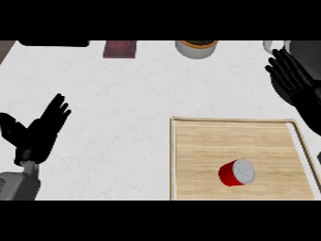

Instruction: Pick the can from the tray and place it in the pot

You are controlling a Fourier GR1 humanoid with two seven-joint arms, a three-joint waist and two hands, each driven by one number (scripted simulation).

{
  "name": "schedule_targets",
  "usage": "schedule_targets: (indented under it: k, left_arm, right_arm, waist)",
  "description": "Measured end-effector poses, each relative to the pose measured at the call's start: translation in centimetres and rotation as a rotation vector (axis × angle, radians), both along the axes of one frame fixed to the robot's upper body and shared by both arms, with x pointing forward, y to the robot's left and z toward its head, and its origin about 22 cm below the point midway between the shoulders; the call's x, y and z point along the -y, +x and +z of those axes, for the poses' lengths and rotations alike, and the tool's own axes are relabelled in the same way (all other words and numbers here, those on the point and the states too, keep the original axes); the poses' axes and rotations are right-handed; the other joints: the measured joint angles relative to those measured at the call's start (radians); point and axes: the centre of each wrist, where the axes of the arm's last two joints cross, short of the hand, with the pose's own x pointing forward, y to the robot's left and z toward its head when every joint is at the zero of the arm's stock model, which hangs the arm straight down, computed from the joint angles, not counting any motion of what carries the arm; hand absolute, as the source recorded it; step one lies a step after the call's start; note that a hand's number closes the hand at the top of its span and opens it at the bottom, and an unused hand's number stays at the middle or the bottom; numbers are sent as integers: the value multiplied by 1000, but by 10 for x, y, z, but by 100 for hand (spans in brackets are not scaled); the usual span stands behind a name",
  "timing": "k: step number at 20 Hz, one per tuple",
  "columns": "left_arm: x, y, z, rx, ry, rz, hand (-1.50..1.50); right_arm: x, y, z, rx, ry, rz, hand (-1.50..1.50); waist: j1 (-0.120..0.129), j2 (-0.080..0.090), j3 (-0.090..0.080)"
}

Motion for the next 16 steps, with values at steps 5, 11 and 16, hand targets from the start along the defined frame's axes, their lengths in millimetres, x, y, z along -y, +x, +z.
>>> schedule_targets:
  k: [5,11,16]
  left_arm:
    - [23,14,18,84,9,-50,0]
    - [47,18,37,133,16,-71,0]
    - [62,9,46,143,23,-66,0]
  right_arm:
    - [-59,-9,-12,-102,35,416,-150]
    - [-67,-20,5,174,-100,653,-150]
    - [-24,-28,8,359,-79,719,-150]
  waist:
    - [35,10,29]
    - [28,-1,40]
    - [13,7,43]
